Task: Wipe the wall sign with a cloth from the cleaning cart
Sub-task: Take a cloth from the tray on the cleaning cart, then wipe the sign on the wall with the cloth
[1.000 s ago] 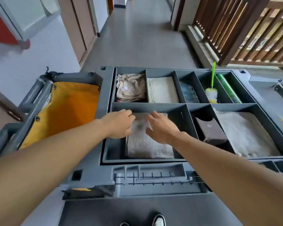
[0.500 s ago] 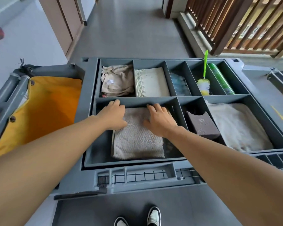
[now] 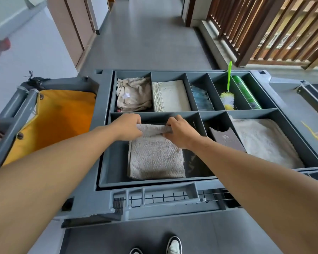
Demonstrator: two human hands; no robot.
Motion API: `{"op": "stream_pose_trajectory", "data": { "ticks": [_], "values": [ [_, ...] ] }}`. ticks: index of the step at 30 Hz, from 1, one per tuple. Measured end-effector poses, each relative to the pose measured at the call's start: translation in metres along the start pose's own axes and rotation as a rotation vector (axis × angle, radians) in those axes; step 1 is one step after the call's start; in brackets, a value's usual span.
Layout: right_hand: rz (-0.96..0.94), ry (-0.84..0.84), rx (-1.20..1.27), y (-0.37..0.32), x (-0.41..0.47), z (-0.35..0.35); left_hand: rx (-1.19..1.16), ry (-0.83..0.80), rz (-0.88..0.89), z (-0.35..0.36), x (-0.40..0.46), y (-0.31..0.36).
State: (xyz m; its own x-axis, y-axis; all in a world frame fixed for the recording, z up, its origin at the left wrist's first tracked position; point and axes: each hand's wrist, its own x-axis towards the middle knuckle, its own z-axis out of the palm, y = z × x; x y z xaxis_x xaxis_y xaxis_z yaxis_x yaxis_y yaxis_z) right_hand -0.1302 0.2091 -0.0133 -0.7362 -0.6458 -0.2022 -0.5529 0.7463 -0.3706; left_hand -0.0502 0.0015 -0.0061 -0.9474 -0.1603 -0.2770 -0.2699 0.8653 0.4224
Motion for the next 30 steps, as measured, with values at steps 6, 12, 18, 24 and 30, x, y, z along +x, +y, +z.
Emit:
{"op": "stream_pose_trajectory", "data": {
  "ticks": [6,12,18,24,30],
  "values": [
    [-0.028,0.018,0.09,-0.012,-0.008,-0.039,-0.006,-0.041,0.037,-0.039,-0.01,0.02],
    [-0.066,0.142,0.067,-0.038,-0.02,-0.112,-0.004,0.135,0.091,-0.112,-0.027,0.052],
    [-0.185,0.332,0.058,-0.083,-0.033,-0.211,-0.045,0.325,0.166,-0.214,-0.06,0.092],
    [-0.275,0.461,0.038,-0.138,-0.05,-0.307,-0.024,0.545,0.222,-0.312,-0.105,0.126],
    [-0.39,0.515,-0.064,-0.184,-0.067,-0.361,-0.036,0.676,0.256,-0.363,-0.151,0.131]
  ]
}}
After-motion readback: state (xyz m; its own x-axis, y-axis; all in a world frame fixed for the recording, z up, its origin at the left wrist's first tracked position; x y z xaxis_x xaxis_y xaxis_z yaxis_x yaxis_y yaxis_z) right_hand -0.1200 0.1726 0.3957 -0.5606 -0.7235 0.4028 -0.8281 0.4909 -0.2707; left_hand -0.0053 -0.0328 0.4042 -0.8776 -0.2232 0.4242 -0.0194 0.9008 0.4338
